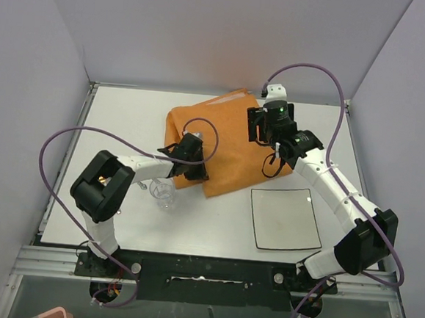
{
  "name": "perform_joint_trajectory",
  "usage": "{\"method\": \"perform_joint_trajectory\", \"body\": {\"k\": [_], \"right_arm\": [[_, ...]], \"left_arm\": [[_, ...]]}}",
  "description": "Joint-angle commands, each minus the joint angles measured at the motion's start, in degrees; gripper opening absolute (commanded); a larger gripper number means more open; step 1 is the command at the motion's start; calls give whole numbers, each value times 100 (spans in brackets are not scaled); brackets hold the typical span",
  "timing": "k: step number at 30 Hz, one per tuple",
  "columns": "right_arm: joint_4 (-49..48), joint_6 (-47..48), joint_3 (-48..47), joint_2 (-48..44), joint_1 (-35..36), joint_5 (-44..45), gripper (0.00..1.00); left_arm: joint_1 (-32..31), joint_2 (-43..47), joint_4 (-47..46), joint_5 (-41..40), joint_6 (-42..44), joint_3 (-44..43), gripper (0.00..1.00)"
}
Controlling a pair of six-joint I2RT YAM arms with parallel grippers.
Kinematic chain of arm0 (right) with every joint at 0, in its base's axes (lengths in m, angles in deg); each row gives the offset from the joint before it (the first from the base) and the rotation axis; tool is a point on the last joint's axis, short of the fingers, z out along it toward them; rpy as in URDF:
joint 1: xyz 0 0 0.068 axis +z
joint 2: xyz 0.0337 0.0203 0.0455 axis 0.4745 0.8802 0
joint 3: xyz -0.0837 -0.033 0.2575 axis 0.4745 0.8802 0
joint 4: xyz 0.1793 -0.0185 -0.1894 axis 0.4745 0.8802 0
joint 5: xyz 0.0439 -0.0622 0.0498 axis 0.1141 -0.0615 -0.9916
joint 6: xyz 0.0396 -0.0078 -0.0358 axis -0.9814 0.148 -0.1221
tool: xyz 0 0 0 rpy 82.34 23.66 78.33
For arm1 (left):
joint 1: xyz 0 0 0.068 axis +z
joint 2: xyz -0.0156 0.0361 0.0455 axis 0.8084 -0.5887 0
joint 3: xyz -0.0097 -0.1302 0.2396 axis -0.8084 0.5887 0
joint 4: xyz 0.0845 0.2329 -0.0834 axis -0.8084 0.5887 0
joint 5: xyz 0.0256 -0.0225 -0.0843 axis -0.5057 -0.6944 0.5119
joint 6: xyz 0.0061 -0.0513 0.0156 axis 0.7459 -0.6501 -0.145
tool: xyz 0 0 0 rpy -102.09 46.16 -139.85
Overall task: Set the dinner table for one person
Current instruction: Flatten out the napkin at the center of the board.
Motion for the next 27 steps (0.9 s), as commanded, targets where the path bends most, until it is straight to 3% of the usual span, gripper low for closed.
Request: {"method": "perform_joint_trajectory", "body": {"k": [1, 8, 14, 20, 27], "right_arm": [[-57, -71, -129, -222, -39, 178, 75], [79, -90, -65, -400, -91, 189, 75], [175, -135, -73, -384, -88, 177, 76], [490, -113, -67, -82, -166, -82, 85], [442, -37, 162, -4, -183, -389, 85]], "left_arm": [[-494, 585, 616, -226, 33, -12, 0], [-712, 1240, 874, -390, -52, 392, 0], [-726, 1261, 1498, -903, 210, -17, 0], [-716, 1223, 2349, -2065, 486, -986, 26], [-689, 2185, 1404, -2516, 1211, -1137, 45]]}}
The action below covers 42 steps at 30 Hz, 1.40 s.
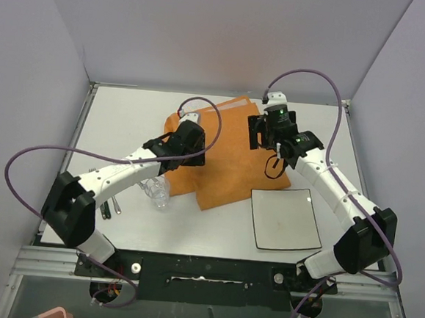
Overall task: Set the dinner table for one person
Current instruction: Flatten out the napkin at the center of the board.
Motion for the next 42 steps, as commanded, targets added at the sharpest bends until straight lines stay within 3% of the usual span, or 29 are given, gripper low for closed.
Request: {"method": "perform_joint_trajectory", "body": {"k": [1, 6, 15, 29, 38, 42], "right_arm": [[-43, 69, 101, -5, -40, -195, 85], [-138, 166, 288, -44, -150, -525, 85], [40, -186, 493, 47, 109, -1238, 85], [111, 320, 740, -607, 446, -1041, 85], [86, 436, 754, -599, 411, -1008, 85], [76, 470, 707, -556, 385, -1016, 85]], "left_arm": [[30, 889, -426, -842, 438, -364, 48], [149, 480, 581, -1876, 187, -621, 56], [1012, -417, 704, -797, -497, -470, 55], [1054, -1283, -61, 36, -707, -732, 54], [1121, -1413, -1303, 540, -1100, -186, 54], [1115, -1544, -1370, 370, -1305, -142, 54]]}}
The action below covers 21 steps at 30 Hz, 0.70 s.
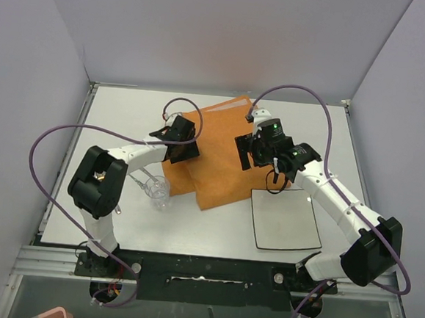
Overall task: Set the dinner table for one person
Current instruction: Flatten out the napkin at the center of the board.
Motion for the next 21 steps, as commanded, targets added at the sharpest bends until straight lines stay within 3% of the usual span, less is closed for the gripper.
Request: {"method": "perform_joint_trajectory", "body": {"k": [1, 6, 14, 15, 16, 18, 21], "right_arm": [[-162, 134, -58, -69, -56, 105, 85], [-177, 178, -46, -19, -63, 112, 85], [-232, 194, 58, -12, -72, 153, 85], [-239, 194, 58, -10, -79, 165, 85], [-244, 202, 64, -3, -80, 166, 85], [-250, 209, 82, 28, -82, 175, 84], [-259, 161, 110, 58, -75, 158, 80]], "left_arm": [[25, -169, -735, -31, -358, 91, 54], [66, 17, -1565, 23, -504, 697, 54], [163, 86, -4073, 1027, -1159, 1904, 50], [160, 50, -4329, 1145, -1196, 1951, 46], [159, 33, -4519, 1259, -1272, 2010, 35], [159, 59, -4848, 1457, -1377, 2055, 2], [159, 272, -5104, 1712, -1472, 1946, 0]]}}
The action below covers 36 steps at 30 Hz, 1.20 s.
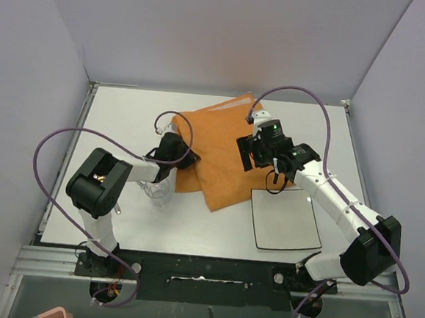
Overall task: Set the dinner table for one person
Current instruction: Flatten out the napkin at the center of the board.
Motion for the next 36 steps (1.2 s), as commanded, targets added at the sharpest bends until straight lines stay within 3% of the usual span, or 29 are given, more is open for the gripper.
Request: {"method": "perform_joint_trajectory", "body": {"k": [1, 8, 18, 24, 29, 36], "right_arm": [[-227, 13, 32, 57, -31, 96, 78], [-169, -130, -77, 132, -35, 122, 79], [-129, -187, -151, -61, 77, -207, 81], [-250, -3, -167, -566, 151, -943, 83], [-430, 242, -176, -1029, 205, -1600, 84], [-148, 478, -294, -995, 363, -1729, 84]], "left_arm": [[-22, 394, -1140, 715, -233, -262, 0], [-84, 1237, 910, 981, 860, -2115, 0], [-127, 1449, 3248, 673, 1897, -4262, 0], [-319, 1407, 4358, -423, 2341, -4629, 0], [-945, 958, 5435, -2323, 2289, -5308, 0], [-1305, 92, 6312, -3229, 1794, -6531, 0]]}}
